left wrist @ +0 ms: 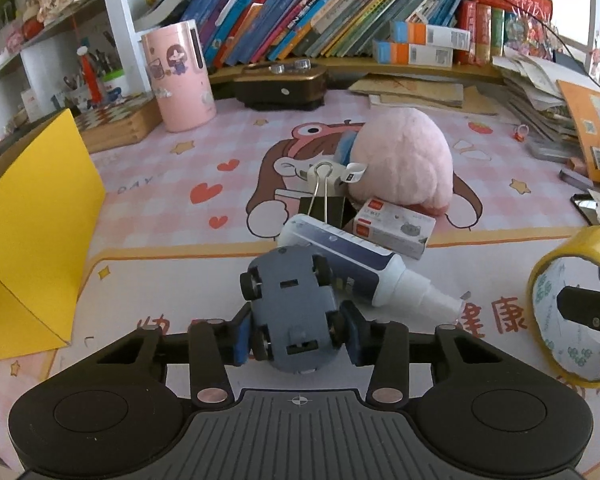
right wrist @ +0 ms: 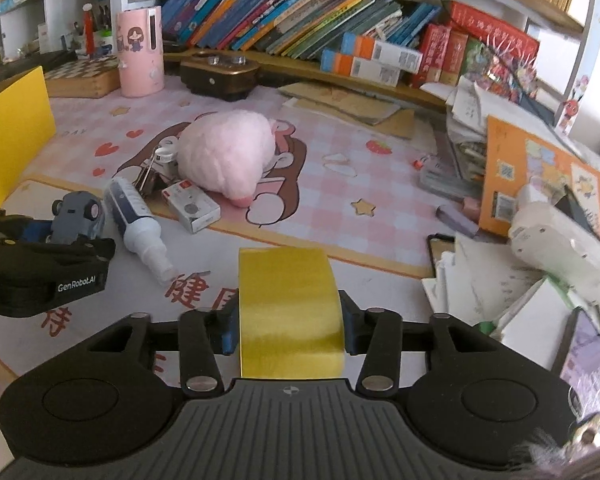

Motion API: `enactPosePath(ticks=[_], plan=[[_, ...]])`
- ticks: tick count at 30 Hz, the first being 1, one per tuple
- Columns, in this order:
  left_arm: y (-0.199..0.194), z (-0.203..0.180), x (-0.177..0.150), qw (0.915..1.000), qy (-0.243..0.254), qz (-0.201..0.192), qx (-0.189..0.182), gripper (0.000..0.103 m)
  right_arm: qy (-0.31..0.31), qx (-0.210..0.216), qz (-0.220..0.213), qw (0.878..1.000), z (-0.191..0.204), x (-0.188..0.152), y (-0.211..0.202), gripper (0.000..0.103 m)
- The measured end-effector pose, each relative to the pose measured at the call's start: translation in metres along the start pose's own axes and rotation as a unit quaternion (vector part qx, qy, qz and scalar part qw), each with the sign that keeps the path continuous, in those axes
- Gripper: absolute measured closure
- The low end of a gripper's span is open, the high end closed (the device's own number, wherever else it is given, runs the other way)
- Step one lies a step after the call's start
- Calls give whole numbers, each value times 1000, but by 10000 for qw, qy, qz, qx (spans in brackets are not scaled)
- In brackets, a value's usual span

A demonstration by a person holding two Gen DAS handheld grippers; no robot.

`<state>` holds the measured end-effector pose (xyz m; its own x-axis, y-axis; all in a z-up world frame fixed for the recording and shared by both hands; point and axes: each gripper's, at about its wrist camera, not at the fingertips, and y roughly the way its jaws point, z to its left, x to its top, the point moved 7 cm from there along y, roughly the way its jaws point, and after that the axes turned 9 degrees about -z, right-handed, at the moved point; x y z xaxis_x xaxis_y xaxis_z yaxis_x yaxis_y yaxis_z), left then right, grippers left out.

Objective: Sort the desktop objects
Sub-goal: 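Lift and carry the tape roll and toy car toward the yellow box with both tools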

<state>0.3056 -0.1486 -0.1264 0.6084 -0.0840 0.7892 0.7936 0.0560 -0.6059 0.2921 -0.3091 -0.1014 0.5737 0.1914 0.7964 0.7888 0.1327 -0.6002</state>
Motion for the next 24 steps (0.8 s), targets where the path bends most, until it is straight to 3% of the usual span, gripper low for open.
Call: enactPosePath(ticks=[15, 24], plan=[[-79, 35, 20, 9925, -884, -671, -512, 61, 290, 600, -428, 9969, 16, 34, -31, 65], [-105, 66, -1, 9918, -1038, -592, -450, 61, 2, 1071, -450, 9932, 67, 36, -48, 64]])
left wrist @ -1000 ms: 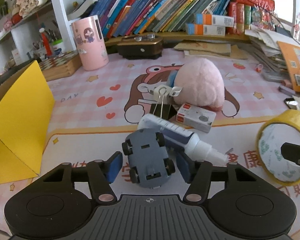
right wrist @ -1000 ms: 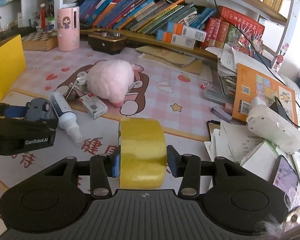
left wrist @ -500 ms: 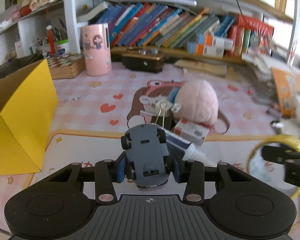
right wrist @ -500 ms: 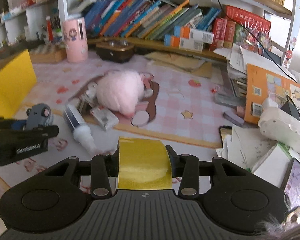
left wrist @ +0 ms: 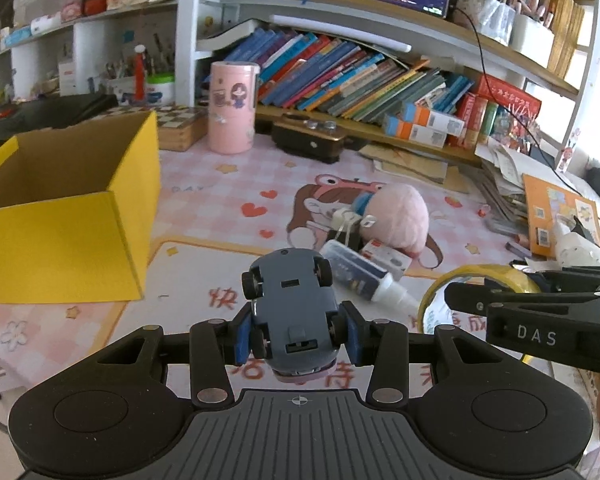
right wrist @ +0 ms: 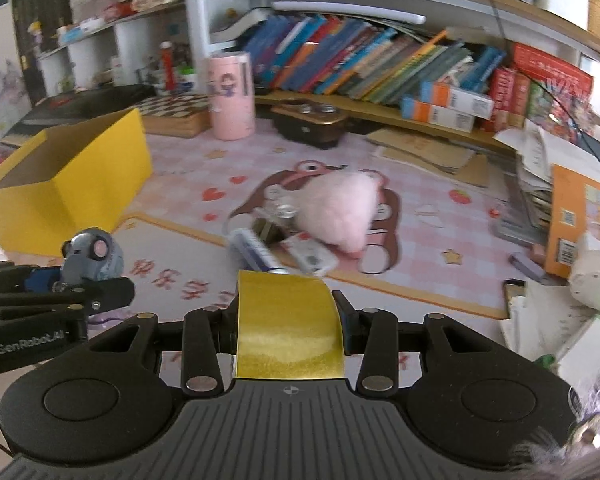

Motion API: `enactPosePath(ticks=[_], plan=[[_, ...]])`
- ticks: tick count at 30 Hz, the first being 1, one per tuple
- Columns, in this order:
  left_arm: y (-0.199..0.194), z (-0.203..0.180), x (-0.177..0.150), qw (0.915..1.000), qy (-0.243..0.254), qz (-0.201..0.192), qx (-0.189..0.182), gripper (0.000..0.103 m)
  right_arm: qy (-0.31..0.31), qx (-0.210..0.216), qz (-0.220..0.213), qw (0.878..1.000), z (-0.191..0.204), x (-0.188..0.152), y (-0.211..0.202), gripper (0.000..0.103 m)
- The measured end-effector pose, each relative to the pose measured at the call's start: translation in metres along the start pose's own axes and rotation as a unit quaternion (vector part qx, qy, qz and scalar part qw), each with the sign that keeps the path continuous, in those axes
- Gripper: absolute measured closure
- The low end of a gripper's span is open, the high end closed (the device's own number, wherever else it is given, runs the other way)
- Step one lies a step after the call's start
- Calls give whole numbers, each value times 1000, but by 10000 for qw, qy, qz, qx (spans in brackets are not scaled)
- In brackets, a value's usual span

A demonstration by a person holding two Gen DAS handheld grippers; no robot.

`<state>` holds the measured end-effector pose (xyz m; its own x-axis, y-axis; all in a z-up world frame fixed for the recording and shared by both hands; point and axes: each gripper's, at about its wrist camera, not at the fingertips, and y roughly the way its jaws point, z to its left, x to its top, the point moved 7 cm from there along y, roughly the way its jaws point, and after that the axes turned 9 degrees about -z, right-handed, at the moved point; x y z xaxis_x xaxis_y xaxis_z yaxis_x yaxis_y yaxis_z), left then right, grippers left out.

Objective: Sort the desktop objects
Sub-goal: 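Lift and carry the tape roll and toy car toward the yellow box with both tools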

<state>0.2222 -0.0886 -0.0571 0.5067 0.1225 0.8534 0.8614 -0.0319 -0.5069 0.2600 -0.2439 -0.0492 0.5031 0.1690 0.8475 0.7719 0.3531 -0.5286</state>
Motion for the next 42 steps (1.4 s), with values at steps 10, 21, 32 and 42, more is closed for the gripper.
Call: enactPosePath(ticks=[10, 21, 32, 42], plan=[[-35, 54, -7, 9999, -63, -84, 111, 61, -47, 211, 72, 9997, 64, -1, -2, 64], [-83, 130, -23, 9997, -172, -83, 174, 61, -127, 400, 181, 9990, 155, -10, -6, 64], [-124, 190, -43, 9997, -144, 50, 185, 61, -144, 578, 324, 9977, 239, -34, -19, 64], [-151, 226, -66, 9996, -133, 195, 133, 61, -38, 594, 507, 9969, 290, -64, -34, 64]])
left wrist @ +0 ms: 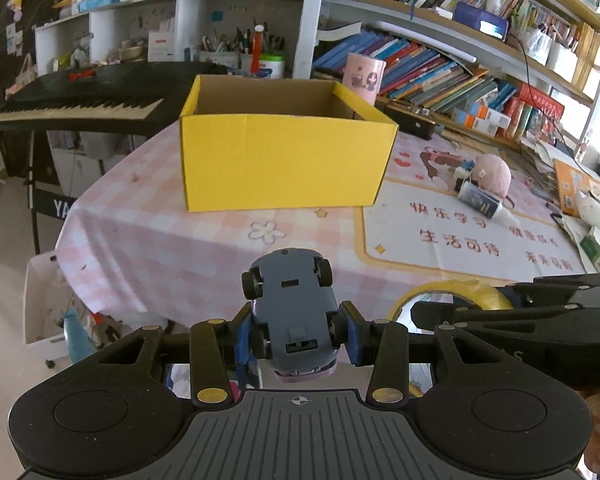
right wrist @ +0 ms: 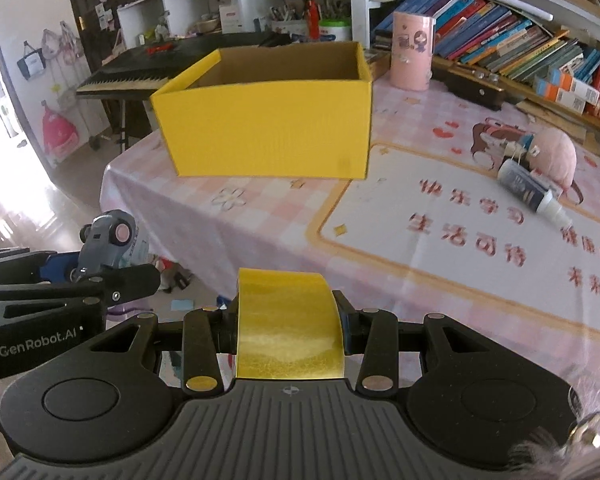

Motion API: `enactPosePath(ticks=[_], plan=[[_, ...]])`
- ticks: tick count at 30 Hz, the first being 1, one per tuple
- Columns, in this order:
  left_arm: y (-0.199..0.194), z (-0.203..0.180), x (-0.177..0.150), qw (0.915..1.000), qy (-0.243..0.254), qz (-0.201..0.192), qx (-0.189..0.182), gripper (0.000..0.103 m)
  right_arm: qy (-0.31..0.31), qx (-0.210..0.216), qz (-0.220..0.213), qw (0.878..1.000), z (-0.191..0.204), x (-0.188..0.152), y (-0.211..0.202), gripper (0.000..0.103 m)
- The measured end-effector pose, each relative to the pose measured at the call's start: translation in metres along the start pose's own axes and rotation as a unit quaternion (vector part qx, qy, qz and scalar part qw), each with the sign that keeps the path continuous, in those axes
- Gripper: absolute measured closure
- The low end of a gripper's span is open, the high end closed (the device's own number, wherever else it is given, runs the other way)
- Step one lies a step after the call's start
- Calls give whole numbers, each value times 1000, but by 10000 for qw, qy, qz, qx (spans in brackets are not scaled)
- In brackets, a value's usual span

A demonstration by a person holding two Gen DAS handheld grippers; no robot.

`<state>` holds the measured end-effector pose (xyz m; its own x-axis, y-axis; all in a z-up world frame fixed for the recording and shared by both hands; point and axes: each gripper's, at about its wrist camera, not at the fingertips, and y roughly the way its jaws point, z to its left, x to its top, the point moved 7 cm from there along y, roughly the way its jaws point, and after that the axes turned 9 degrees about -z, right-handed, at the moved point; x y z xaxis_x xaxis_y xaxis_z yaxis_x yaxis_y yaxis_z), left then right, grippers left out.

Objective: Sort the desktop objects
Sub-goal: 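Lift and carry the tape roll and toy car toward the yellow box with both tools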

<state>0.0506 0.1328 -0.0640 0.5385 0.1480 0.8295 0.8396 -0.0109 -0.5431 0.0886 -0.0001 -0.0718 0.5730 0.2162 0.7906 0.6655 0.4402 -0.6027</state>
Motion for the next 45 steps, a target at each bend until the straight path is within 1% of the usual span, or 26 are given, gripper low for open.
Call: enactPosePath(ticks=[5, 10, 17, 25, 30, 37, 40, 45], plan=[[-8, 6, -3, 9999, 30, -33, -131, 61, 29, -97, 6, 9999, 11, -6, -7, 64], [-15, 14, -4, 9998, -13, -95, -170, 61, 5, -147, -5, 9999, 20, -8, -11, 64], [-21, 25, -4, 9997, -131, -178, -116, 61, -171, -73, 0, 9998, 36, -6, -12, 64], [-22, 31, -3, 9996, -177, -218, -65, 61, -294, 7, 17, 9996, 46, -3, -9, 64], [-22, 32, 3, 9994, -120, -330, -15, 61, -357, 62, -87, 9993, 49, 4, -7, 64], [-17, 34, 28, 9982, 28, -590, 86, 61, -476, 188, -370, 9980, 51, 30, 2, 64], [-14, 35, 48, 9970, -7, -772, 95, 61, -445, 281, -522, 9972, 48, 52, 5, 64], [-5, 31, 90, 9928, -27, -1191, 132, 61, -436, 460, -905, 9939, 42, 100, 10, 64]])
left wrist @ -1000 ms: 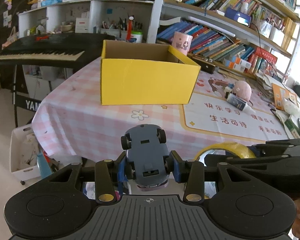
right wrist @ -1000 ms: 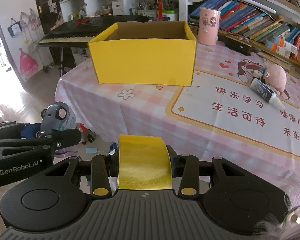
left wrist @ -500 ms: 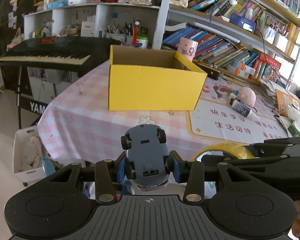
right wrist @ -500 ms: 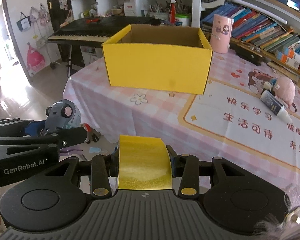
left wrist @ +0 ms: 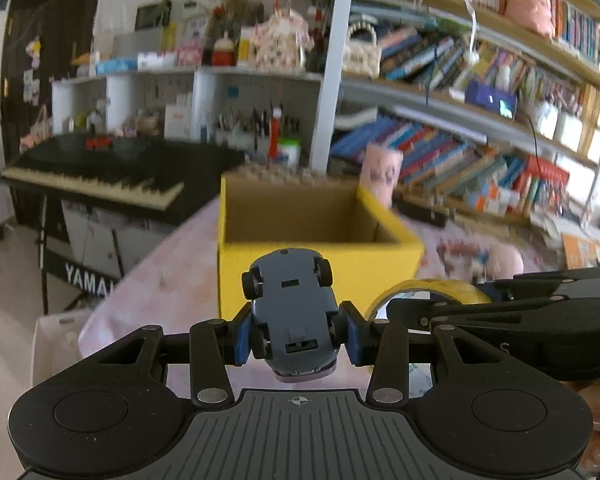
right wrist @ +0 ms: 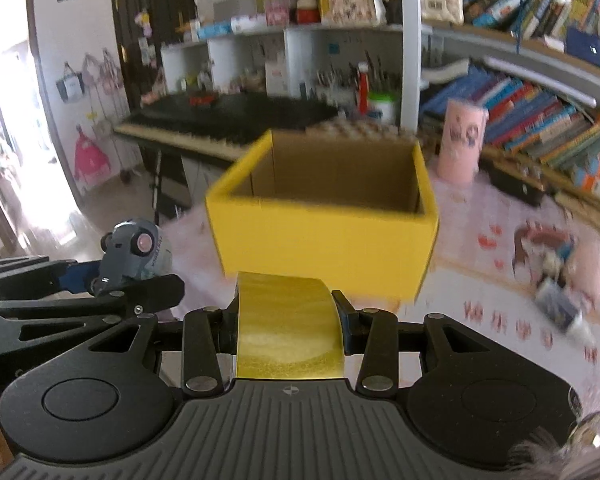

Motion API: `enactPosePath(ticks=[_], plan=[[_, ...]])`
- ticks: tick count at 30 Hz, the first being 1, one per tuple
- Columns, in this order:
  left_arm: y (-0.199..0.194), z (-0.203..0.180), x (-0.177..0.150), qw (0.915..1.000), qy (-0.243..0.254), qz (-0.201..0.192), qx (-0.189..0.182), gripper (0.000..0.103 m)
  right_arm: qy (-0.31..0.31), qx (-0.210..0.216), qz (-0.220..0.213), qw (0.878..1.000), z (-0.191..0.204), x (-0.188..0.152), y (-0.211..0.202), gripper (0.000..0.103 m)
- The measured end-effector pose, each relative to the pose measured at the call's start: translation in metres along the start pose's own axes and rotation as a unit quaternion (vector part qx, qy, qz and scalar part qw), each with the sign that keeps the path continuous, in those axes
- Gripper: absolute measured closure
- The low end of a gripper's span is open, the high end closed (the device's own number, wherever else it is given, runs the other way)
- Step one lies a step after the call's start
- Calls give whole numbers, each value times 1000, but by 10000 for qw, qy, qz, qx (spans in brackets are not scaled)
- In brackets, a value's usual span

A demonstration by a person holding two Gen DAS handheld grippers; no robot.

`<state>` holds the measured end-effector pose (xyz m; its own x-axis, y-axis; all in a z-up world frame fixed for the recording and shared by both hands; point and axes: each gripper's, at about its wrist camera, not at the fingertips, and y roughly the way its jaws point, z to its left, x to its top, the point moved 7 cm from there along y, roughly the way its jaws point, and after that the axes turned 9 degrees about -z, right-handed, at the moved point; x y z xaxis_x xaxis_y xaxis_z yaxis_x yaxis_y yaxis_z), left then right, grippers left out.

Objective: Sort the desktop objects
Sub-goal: 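Lift and carry the tape roll and toy car toward the yellow box with both tools, then lower the grey toy car into the yellow box and open the left tool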

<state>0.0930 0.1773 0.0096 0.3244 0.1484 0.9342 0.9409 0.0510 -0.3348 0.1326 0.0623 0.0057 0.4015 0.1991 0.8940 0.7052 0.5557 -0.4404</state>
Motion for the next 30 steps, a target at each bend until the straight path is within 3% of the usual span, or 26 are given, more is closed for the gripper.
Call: enactPosePath(ticks=[7, 13, 22, 30], plan=[[35, -8, 48, 9989, 41, -463, 95, 61, -134, 162, -495, 9986, -27, 64, 27, 64], [73, -12, 69, 9977, 75, -582, 341, 61, -394, 228, -630, 9970, -50, 97, 60, 64], [137, -3, 55, 9956, 191, -119, 906, 61, -611, 249, -223, 9976, -82, 103, 138, 64], [180, -4, 24, 9915, 320, 457, 1175, 61, -980, 377, 456, 9934, -92, 82, 205, 64]])
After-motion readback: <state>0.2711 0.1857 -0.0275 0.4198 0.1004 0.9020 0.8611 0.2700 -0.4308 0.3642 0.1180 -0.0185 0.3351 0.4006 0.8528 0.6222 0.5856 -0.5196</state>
